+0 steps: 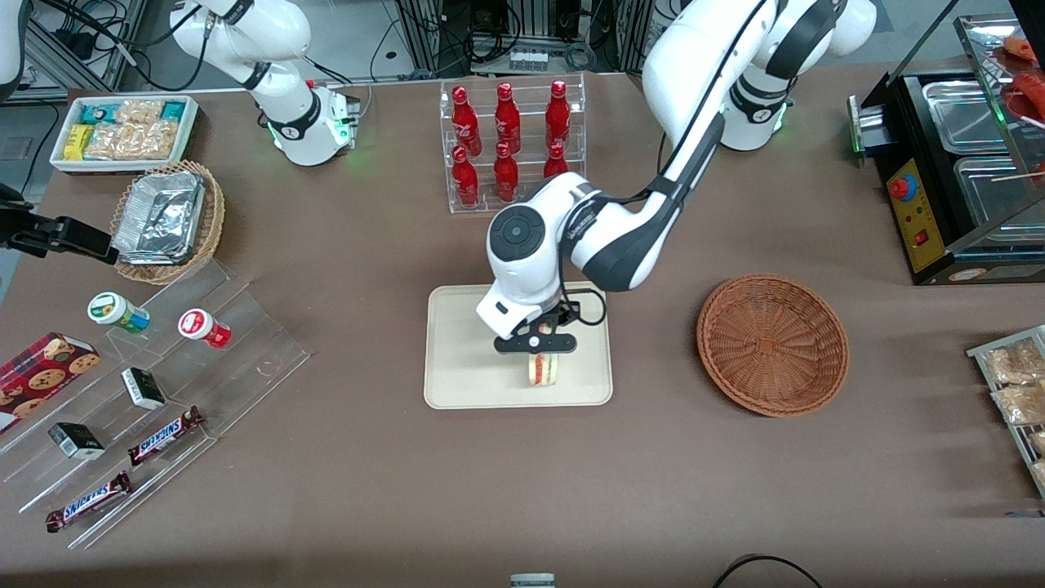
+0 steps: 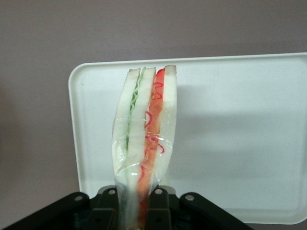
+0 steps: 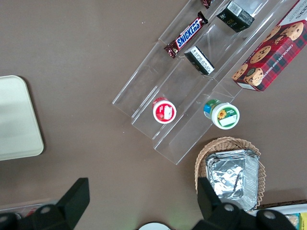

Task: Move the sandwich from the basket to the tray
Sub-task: 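Lower the sandwich onto the tray and open the left gripper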

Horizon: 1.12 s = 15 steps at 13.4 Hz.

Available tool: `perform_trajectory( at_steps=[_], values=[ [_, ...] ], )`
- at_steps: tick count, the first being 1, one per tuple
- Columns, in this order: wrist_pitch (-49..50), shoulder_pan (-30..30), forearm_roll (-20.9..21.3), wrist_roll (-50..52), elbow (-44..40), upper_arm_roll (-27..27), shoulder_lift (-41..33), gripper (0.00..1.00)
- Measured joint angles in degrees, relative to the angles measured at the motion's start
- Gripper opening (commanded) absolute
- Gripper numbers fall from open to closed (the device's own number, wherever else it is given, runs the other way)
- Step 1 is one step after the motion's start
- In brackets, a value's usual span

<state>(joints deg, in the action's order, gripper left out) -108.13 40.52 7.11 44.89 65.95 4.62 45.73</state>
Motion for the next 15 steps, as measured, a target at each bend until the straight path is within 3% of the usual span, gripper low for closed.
perform_trajectory(
  at_steps=[7,15],
  values=[
    [-3.6,3.1,0.0,0.5,-2.4,-0.1,6.6,0.0],
    [-5.3,3.1,0.0,2.3,-2.6,-0.7,8.3,0.0]
  ],
)
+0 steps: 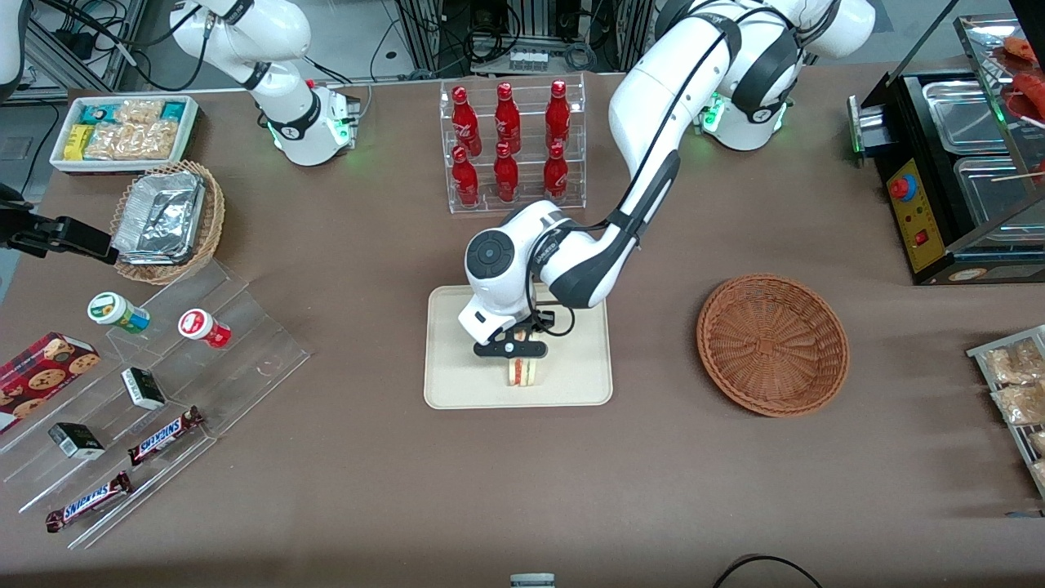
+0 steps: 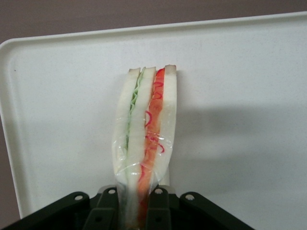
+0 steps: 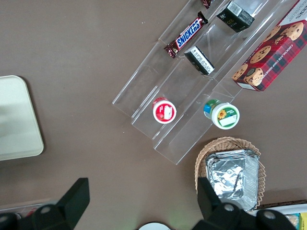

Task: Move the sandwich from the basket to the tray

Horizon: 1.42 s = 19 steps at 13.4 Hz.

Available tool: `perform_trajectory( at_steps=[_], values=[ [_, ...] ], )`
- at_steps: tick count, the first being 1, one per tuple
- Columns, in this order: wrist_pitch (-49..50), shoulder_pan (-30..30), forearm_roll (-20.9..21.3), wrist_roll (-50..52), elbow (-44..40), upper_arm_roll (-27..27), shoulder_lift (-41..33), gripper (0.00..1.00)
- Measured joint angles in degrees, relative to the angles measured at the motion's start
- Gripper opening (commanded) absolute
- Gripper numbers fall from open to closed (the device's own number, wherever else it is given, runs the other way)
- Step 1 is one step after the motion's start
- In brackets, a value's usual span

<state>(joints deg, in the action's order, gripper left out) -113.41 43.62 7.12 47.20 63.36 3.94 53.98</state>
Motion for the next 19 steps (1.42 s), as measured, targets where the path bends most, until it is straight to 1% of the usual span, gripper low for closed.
perform_trajectory(
  at_steps=[5,6,7,8,14,19],
  values=[
    [-0.2,0.0,0.0,0.9,0.0,0.0,0.3,0.0],
    [-0.8,0.0,0.0,0.9,0.0,0.0,0.5,0.44],
    [-1.6,0.0,0.0,0.9,0.0,0.0,0.7,0.74],
    [-2.1,0.0,0.0,0.9,0.0,0.0,0.9,1.0],
    [-2.6,0.0,0.0,1.0,-0.1,-0.1,1.0,1.0],
    [-1.3,-0.2,0.0,1.0,-2.0,-0.5,0.2,1.0]
  ],
)
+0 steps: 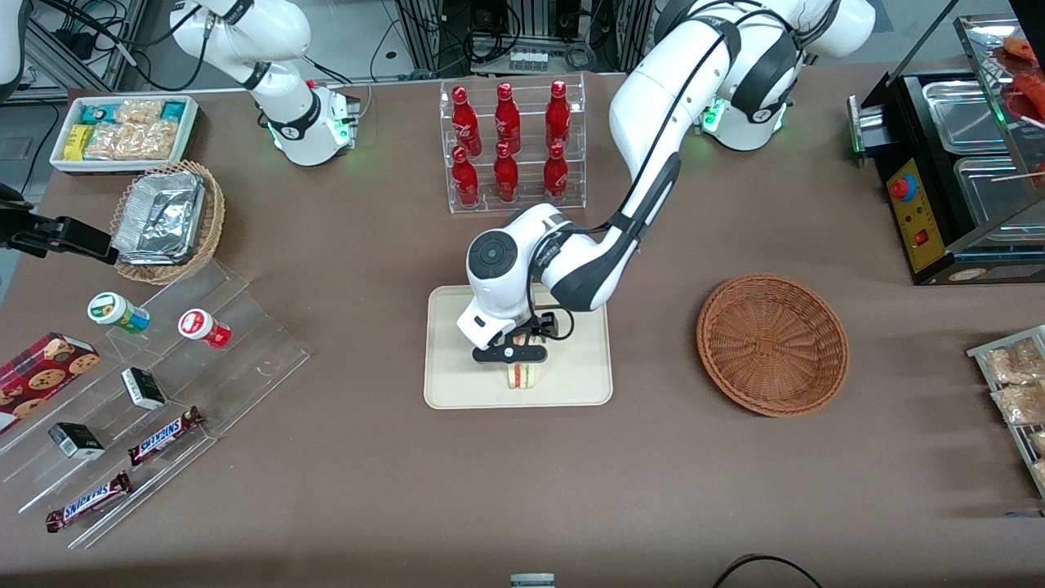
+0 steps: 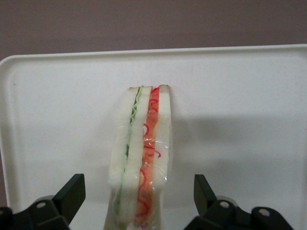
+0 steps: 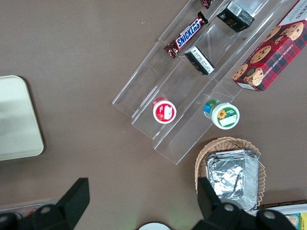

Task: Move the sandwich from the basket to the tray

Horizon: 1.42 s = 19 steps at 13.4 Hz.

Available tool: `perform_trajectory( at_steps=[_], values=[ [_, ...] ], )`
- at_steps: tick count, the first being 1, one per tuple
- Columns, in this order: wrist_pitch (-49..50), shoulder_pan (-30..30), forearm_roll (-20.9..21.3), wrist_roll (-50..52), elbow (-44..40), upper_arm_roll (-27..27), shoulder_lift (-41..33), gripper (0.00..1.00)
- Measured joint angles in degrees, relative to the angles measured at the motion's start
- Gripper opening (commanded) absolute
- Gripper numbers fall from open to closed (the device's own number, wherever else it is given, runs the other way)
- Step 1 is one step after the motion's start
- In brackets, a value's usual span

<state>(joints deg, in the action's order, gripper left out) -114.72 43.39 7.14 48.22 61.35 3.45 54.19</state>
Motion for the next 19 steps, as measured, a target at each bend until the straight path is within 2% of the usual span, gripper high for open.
perform_trajectory(
  at_steps=[6,10,13,19],
  values=[
    [7.4,-1.6,0.0,0.1,-0.8,-3.3,-6.8,1.0],
    [8.6,-8.0,-0.3,-0.6,-0.8,-3.4,-10.4,1.0],
    [10.7,-14.2,-3.8,-8.2,-0.8,-3.5,-13.6,1.0],
    [17.6,-24.1,-4.6,-17.4,2.0,-3.5,-19.7,1.0]
  ],
)
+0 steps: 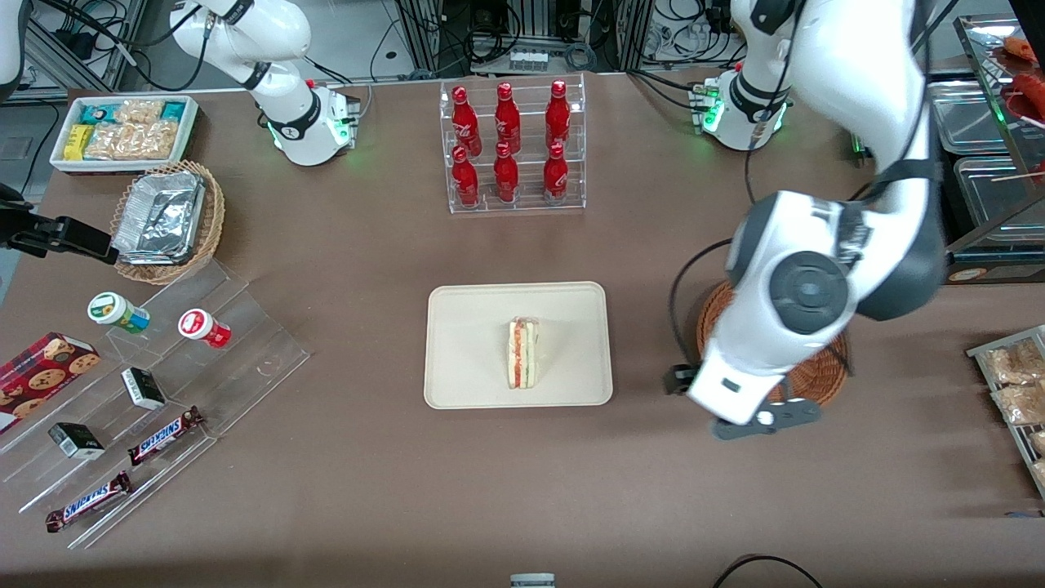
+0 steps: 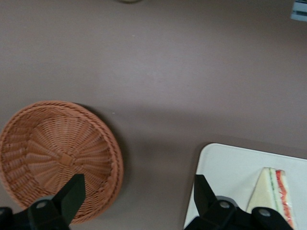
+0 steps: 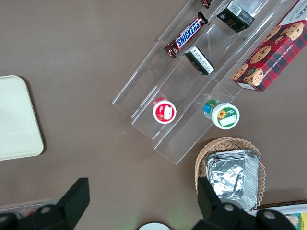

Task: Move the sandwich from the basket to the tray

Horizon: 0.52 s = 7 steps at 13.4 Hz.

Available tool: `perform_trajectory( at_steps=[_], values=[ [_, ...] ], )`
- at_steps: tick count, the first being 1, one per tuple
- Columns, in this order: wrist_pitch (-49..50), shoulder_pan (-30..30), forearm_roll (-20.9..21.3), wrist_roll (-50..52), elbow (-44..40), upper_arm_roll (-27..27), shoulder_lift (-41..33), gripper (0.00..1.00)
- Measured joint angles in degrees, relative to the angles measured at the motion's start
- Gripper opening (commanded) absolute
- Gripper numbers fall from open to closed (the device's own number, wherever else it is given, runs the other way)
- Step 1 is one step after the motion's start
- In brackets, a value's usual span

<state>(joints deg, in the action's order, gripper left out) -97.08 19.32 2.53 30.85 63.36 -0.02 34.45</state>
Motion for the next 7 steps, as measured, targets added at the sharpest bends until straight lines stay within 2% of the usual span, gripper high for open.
perform_trajectory(
  at_steps=[4,7],
  values=[
    [0.6,-3.7,-0.1,-2.8,9.2,0.0,-9.0,1.0],
    [1.6,-7.0,-0.1,-9.2,17.6,0.0,-18.4,1.0]
  ],
)
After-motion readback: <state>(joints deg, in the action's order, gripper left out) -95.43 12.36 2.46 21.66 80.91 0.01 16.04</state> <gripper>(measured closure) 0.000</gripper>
